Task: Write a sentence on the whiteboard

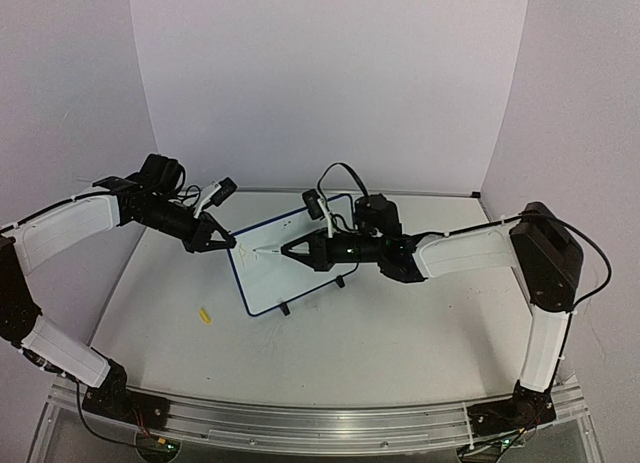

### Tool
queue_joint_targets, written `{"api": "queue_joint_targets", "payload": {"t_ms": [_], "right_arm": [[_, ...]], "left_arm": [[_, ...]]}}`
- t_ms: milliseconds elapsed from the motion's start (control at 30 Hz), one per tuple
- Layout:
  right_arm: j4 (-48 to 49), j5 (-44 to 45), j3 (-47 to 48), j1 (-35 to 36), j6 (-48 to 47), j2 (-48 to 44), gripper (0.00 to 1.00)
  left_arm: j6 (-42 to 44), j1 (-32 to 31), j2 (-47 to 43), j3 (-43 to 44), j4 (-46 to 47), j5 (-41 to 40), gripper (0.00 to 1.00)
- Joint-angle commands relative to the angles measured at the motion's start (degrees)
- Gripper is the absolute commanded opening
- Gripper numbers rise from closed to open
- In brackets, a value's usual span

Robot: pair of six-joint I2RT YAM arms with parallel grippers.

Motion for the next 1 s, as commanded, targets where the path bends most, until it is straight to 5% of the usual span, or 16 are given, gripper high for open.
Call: {"api": "queue_joint_targets", "payload": {"t_ms": [0,967], "right_arm": [[1.9,0.9,2.8,-0.2,-0.1,1.0,0.0],[-0.3,3.1,0.2,-0.5,-1.1,-0.2,0.0]], "left_arm": [[0.3,-0.3,0.6,2.4,-1.6,1.3,0.0],[0.4,-0.2,0.7,2.5,-1.7,1.3,0.0]]}}
